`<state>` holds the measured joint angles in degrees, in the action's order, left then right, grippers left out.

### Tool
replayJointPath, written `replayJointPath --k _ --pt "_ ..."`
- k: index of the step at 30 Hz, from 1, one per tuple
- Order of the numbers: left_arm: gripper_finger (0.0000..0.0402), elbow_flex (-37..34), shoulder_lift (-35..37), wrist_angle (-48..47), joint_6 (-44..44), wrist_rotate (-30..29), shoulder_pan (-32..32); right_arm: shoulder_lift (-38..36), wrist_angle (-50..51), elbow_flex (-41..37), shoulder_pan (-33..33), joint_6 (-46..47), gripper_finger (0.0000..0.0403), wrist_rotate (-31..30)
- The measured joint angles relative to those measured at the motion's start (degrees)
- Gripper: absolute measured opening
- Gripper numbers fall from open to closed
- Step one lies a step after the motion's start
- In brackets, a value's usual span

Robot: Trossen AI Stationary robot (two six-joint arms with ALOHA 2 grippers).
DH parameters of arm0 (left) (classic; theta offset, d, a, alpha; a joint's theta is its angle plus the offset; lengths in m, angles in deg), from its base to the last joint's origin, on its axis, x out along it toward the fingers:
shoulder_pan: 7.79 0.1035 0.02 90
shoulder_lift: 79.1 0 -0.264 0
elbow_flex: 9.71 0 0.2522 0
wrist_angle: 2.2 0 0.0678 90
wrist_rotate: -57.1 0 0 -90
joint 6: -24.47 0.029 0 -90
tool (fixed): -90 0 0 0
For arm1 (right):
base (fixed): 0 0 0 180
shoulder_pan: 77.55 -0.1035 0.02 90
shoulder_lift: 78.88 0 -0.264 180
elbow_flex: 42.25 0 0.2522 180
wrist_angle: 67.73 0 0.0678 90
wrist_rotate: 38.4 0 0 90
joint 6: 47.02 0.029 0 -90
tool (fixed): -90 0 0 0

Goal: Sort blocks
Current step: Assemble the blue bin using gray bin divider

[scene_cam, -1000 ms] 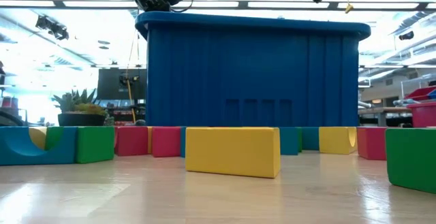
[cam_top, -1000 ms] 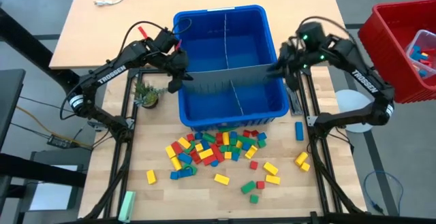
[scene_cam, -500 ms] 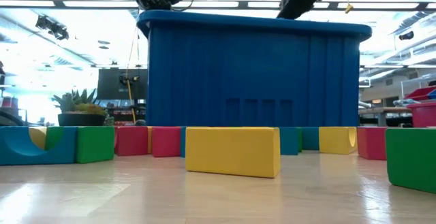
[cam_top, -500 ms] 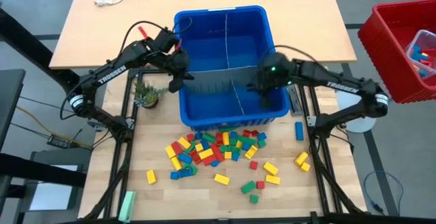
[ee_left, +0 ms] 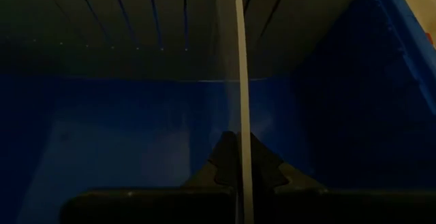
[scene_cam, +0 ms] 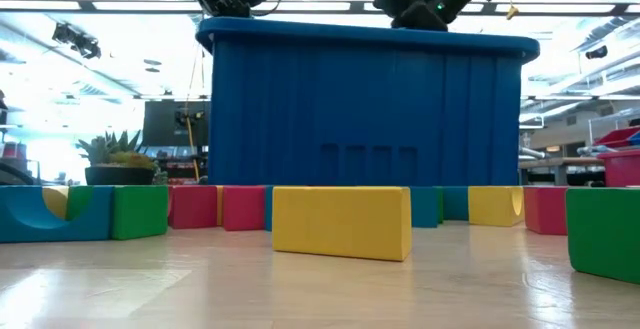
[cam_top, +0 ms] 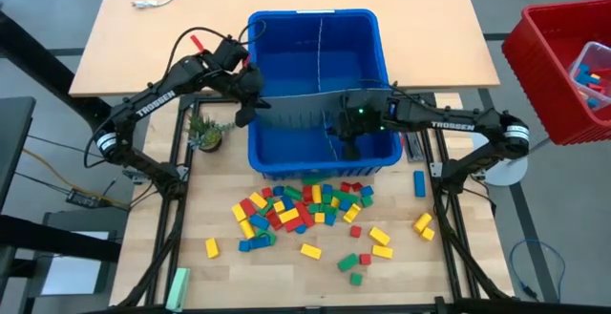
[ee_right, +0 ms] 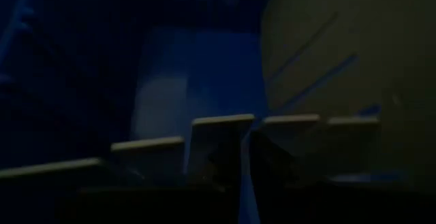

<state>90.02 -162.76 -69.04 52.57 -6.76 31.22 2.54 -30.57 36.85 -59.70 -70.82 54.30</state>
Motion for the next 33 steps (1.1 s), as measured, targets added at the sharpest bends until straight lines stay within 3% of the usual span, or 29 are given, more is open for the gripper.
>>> replayJointPath --k 11,17,33 --pt "0.0012 0.0 -0.4 2.8 -0.2 0.7 -0.8 1.7 -1.7 0.0 -0.1 2.3 0.0022 1.1" --pt "0.0012 0.1 -0.6 4.1 -0.2 -2.1 -1.5 3.3 -3.0 0.2 -0.2 3.6 0.0022 2.1" --pt "0.0012 -1.6 -0.7 3.2 -0.5 -0.7 -2.1 -9.6 -3.9 0.0 1.0 3.2 0.0022 -6.3"
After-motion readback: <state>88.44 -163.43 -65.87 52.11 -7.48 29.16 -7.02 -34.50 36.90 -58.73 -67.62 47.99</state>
